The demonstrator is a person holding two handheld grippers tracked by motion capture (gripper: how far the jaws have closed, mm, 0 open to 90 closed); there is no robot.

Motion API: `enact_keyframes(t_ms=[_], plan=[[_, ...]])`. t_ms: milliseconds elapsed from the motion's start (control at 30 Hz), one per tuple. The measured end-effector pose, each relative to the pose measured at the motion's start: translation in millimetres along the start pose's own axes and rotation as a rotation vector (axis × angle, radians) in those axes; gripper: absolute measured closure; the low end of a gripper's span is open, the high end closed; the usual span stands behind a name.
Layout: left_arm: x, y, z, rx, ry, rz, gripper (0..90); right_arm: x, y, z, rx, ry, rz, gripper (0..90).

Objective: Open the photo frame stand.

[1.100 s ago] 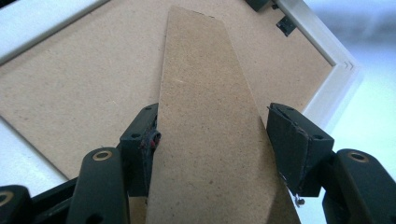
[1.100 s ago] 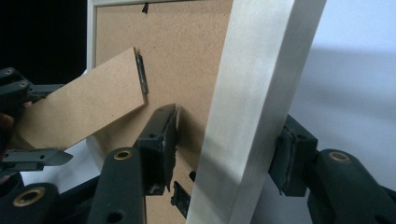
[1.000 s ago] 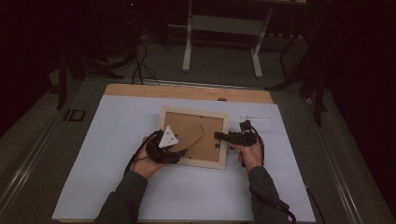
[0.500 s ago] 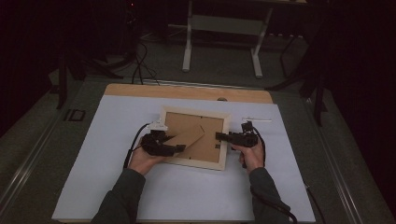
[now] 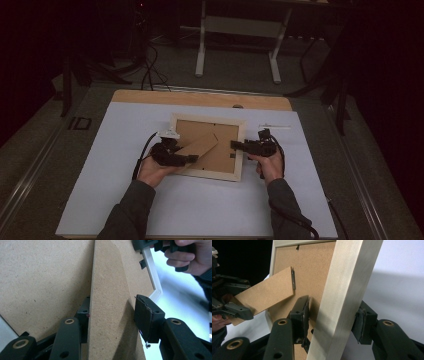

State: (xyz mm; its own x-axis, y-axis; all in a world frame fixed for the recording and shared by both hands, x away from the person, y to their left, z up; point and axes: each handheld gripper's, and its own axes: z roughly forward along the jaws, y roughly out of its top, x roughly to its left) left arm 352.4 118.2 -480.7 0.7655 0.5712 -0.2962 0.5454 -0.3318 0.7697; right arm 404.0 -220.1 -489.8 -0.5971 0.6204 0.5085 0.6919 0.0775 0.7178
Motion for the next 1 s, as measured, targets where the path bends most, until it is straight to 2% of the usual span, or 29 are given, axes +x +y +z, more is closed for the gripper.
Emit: enact_keyframes(t_ms=[300,500,600,700,767,1000], plan=[[-4.3,0.5,1.9,-0.002,0.033,0.041,55.0,2.2,2.7,-1.9,0.004,-0.024,-0.022,52.3],[-5.3,2.3,2.6,0.002,0.034,0.041,55.5,3.6,5.0,-3.8,0.005,-0.039,-0.042,52.6],[-5.9,2.8,4.7,0.038,0.031,0.049,57.7,5.4,6.3,-4.8,0.003,-0.037,-0.061,53.1],[-9.7,2.5,8.4,0.072,0.051,0.083,60.5,8.1,8.2,-6.3,0.008,-0.040,-0.087,53.3],[-9.9,2.6,8.4,0.071,0.053,0.085,60.9,9.8,9.0,-7.1,0.010,-0.043,-0.103,53.3],[-11.0,2.8,7.7,0.059,0.072,0.094,60.8,11.8,11.2,-7.8,-0.005,-0.052,-0.113,54.0]])
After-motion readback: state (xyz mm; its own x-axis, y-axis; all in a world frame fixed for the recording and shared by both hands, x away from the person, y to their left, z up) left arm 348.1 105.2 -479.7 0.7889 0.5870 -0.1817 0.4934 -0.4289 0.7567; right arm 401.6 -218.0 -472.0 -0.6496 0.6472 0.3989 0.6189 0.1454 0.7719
